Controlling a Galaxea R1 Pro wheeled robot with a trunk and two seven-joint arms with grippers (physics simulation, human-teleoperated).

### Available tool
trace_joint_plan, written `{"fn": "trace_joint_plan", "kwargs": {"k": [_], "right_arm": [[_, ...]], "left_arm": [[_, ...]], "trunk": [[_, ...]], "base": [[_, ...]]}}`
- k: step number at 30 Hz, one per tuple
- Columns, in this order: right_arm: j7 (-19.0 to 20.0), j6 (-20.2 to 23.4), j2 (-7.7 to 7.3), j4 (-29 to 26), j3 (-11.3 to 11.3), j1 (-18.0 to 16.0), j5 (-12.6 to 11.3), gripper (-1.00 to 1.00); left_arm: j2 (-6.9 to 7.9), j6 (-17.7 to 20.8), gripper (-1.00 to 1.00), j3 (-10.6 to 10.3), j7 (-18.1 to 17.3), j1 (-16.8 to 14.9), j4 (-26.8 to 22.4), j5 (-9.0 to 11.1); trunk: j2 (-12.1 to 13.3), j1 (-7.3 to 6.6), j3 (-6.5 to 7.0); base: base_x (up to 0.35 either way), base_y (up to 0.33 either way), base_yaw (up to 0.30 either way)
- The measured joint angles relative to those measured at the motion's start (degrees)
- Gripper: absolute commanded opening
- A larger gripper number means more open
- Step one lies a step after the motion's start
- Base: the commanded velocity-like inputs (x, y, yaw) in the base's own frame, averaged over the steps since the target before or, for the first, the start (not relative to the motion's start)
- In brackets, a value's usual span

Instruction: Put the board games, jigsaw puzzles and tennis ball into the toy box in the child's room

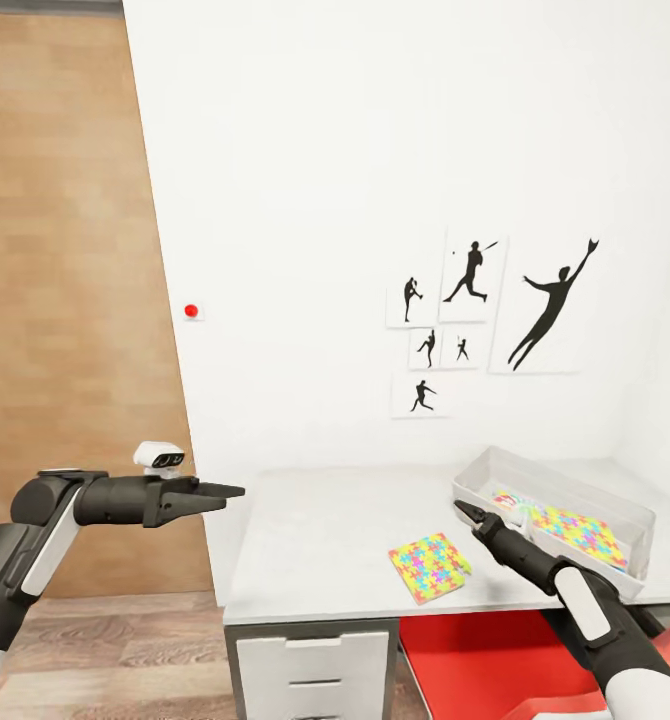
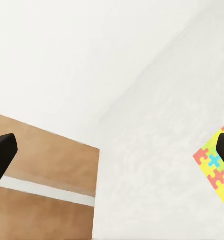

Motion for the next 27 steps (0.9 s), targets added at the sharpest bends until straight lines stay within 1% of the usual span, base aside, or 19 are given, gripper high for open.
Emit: {"fn": "trace_joint_plan", "kwargs": {"k": [2, 4, 5, 6, 7, 8, 9, 10, 11, 12, 13, 14, 16, 18, 23, 26, 27], "right_arm": [[-2.20, 1.45, 0.03, -1.27, 0.05, 0.00, 0.00, 1.00], [-5.43, 3.57, 0.13, -4.35, 0.29, -0.01, -0.06, 1.00], [-7.27, 4.93, 0.17, -6.96, 0.79, -0.01, -0.15, 1.00], [-8.30, 5.84, 0.21, -8.73, 1.27, -0.01, -0.15, 1.00], [-10.47, 7.98, 0.26, -12.67, 2.70, -0.02, -0.35, 1.00], [-11.79, 9.17, 0.32, -14.96, 3.65, -0.01, -0.29, 1.00], [-14.95, 11.36, 0.49, -19.03, 5.77, -0.01, -0.51, 1.00], [-19.07, 13.07, 0.75, -22.56, 7.99, -0.01, -0.67, 1.00], [-21.56, 13.71, 0.91, -23.96, 9.02, 0.00, -0.69, 1.00], [-26.31, 14.61, 1.23, -25.82, 10.42, -0.01, -0.93, 1.00], [-28.44, 14.99, 1.38, -26.52, 10.91, -0.01, -0.85, 1.00], [-31.70, 15.52, 1.60, -27.46, 11.47, -0.01, -0.97, 1.00], [-34.66, 15.99, 1.80, -28.12, 11.84, -0.01, -1.57, 1.00], [-36.25, 16.22, 1.83, -28.26, 11.93, -0.01, -2.17, 1.00], [-37.57, 16.40, 1.57, -28.33, 11.36, -0.01, -2.66, 1.00], [-37.83, 16.43, 1.48, -28.16, 10.32, -0.01, -2.76, 1.00], [-37.88, 16.45, 1.46, -27.82, 9.65, 0.00, -2.77, 1.00]], "left_arm": [[0.00, 0.00, 1.00, -0.04, 0.01, 0.00, 0.00, -0.01], [0.00, 0.00, 1.00, -0.02, 0.12, 0.00, 0.00, -0.02], [0.00, 0.00, 1.00, -0.02, 0.36, 0.00, 0.00, 0.01], [0.00, 0.00, 1.00, -0.01, 0.56, 0.00, 0.00, 0.02], [0.00, 0.00, 1.00, -0.01, 0.98, 0.00, 0.00, 0.02], [0.00, 0.00, 1.00, -0.01, 1.19, 0.00, 0.00, 0.02], [0.00, 0.00, 1.00, -0.01, 1.58, 0.00, 0.01, -0.02], [-0.02, 0.00, 1.00, -0.04, 1.91, 0.00, 0.01, -0.03], [-0.03, 0.00, 1.00, -0.07, 2.04, 0.00, 0.00, -0.01], [-0.08, 0.00, 1.00, -0.11, 2.26, 0.00, 0.00, 0.00], [-0.12, 0.00, 1.00, -0.12, 2.39, 0.00, 0.00, 0.01], [-0.16, 0.00, 1.00, -0.16, 2.69, 0.00, 0.00, -0.02], [-0.21, 0.00, 1.00, -0.21, 3.37, 0.00, 0.00, -0.02], [-0.23, 0.00, 1.00, -0.22, 4.16, 0.01, 0.00, -0.01], [-0.25, 0.00, 1.00, -0.19, 5.34, 0.01, 0.00, 0.00], [-0.28, 0.00, 1.00, -0.24, 5.63, 0.00, 0.00, 0.00], [-0.35, 0.00, 1.00, -0.23, 5.67, 0.00, 0.01, 0.00]], "trunk": [[0.00, 0.00, -0.17], [0.00, 0.00, -0.34], [0.00, 0.00, -0.42], [-0.01, 0.00, -0.51], [0.00, 0.00, -0.59], [-0.01, 0.00, -0.68], [0.00, 0.00, -0.76], [-0.01, 0.00, -0.85], [-0.01, 0.00, -0.94], [0.00, 0.00, -1.02], [0.00, 0.00, -1.11], [0.00, 0.00, -1.19], [0.00, 0.00, -1.36], [0.00, 0.00, -1.53], [0.00, 0.00, -1.96], [0.00, 0.00, -2.22], [0.00, 0.00, -2.31]], "base": [[0.000, 0.000, 0.126], [0.000, 0.000, 0.138], [0.000, 0.000, 0.144], [0.000, 0.000, 0.147], [0.000, 0.000, 0.149], [0.000, 0.000, 0.152], [0.000, 0.000, 0.154], [0.000, 0.000, 0.154], [0.000, 0.000, 0.155], [0.000, 0.000, 0.156], [0.000, 0.000, 0.156], [0.000, 0.000, 0.156], [0.000, 0.000, 0.157], [0.000, 0.000, 0.157], [0.000, 0.000, 0.155], [0.000, 0.000, 0.114], [0.000, 0.000, 0.065]]}}
